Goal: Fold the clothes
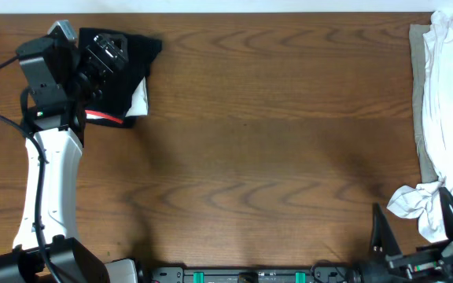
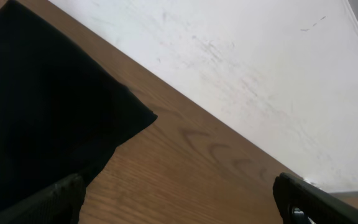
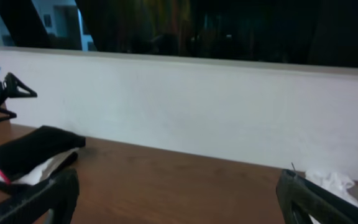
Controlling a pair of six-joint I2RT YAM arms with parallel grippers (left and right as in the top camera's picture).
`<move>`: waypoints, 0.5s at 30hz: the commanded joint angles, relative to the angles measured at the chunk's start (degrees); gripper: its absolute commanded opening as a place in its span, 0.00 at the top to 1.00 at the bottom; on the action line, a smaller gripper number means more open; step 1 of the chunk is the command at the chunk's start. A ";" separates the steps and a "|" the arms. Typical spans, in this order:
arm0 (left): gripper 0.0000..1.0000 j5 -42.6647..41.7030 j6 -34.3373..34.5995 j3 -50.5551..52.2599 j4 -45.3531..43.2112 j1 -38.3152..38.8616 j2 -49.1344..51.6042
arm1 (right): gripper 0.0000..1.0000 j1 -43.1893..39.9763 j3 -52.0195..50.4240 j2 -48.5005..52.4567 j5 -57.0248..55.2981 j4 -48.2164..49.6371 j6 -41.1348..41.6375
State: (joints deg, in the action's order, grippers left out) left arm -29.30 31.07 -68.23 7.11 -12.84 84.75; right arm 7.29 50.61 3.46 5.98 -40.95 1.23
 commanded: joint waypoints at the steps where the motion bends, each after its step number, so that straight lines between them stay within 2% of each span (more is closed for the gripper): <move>1: 0.02 0.44 -0.37 -0.72 -0.04 0.11 0.46 | 0.01 -1.68 -5.38 -3.19 0.26 3.61 2.64; 7: 0.02 0.44 -0.37 -0.72 -0.04 0.11 0.46 | 0.01 -1.60 -12.87 -3.10 0.22 12.76 2.60; 15: 0.02 0.44 -0.37 -0.72 -0.02 0.11 0.46 | 0.01 -1.75 -26.45 -3.13 0.00 30.01 3.15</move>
State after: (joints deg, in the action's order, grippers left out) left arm -29.32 31.07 -68.23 7.11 -12.84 84.75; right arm 6.07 28.18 0.69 6.00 -13.58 3.05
